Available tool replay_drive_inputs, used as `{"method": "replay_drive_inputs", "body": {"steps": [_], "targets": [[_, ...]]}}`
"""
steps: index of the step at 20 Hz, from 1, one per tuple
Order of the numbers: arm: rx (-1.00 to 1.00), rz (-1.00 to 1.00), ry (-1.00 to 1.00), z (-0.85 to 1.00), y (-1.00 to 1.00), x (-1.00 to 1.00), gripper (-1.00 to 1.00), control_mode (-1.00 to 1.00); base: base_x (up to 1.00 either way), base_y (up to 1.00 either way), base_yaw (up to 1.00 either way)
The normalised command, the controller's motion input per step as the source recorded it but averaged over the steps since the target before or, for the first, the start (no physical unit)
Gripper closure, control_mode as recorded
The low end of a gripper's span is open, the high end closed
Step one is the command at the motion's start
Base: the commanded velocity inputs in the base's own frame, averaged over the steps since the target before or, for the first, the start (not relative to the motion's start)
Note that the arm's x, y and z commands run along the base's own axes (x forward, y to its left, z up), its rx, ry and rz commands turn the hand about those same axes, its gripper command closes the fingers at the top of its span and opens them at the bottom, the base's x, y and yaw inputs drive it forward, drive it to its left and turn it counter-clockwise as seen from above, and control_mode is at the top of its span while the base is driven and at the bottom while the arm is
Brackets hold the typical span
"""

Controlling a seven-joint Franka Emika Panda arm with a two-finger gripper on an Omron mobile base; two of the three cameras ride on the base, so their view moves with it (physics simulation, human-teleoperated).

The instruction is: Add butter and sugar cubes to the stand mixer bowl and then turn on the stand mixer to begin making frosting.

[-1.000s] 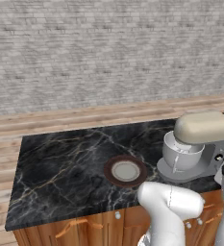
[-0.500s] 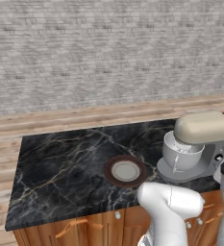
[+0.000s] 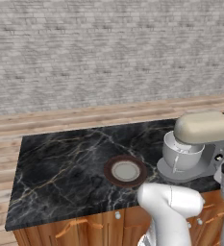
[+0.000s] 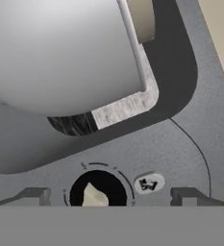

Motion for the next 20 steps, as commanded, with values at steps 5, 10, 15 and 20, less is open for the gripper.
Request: {"method": "replay_drive_inputs", "body": {"steps": [5,10,15,20], "targets": [[0.0,0.0,0.0,-0.09,-0.08,0.05,-1.0,-1.0,0.0,0.0,0.0],[0.0,0.0,0.0,-0.03,0.05,0.21,-1.0,-1.0,0.0,0.0,0.0],[0.0,0.01,0.0,-0.01,0.11,0.1,-1.0,-1.0,0.0,0.0,0.0],[0.0,0.0,-0.02,-0.01,0.23,0.05,1.0,-1.0,0.0,0.0,0.0]]}}
